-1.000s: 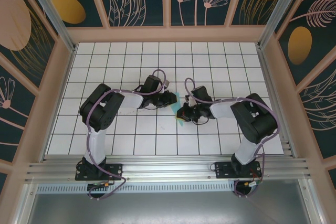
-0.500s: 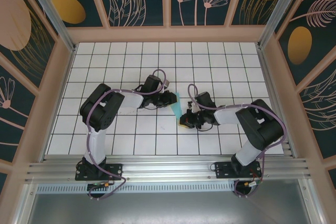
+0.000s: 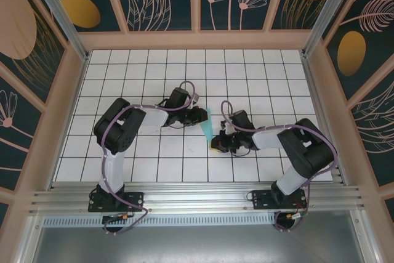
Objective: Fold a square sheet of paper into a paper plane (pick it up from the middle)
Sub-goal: Fold the wing for the fifth time at the center of the table.
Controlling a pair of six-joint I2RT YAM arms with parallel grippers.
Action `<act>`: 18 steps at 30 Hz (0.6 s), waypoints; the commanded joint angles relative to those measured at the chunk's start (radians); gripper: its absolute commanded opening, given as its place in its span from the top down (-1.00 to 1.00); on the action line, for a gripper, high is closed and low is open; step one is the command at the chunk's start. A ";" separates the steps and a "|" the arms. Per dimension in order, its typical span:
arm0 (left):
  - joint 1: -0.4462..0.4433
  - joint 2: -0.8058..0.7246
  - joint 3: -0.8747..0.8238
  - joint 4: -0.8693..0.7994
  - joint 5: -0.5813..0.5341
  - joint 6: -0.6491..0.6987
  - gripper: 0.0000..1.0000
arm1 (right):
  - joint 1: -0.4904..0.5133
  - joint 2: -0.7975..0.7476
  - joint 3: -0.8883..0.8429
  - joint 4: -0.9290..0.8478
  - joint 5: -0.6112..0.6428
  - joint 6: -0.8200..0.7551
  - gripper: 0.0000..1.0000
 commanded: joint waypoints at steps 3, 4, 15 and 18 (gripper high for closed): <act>0.007 0.004 0.018 -0.098 -0.063 0.045 0.41 | 0.003 -0.085 0.018 -0.115 0.102 -0.008 0.92; 0.007 -0.002 0.022 -0.103 -0.063 0.046 0.39 | 0.001 -0.114 0.030 -0.136 0.121 -0.018 0.90; 0.007 -0.125 0.134 -0.267 -0.095 0.116 0.01 | -0.018 -0.329 -0.029 -0.118 0.360 0.024 0.47; 0.006 -0.159 0.147 -0.357 -0.198 0.120 -0.03 | -0.019 -0.362 -0.038 -0.108 0.422 0.039 0.32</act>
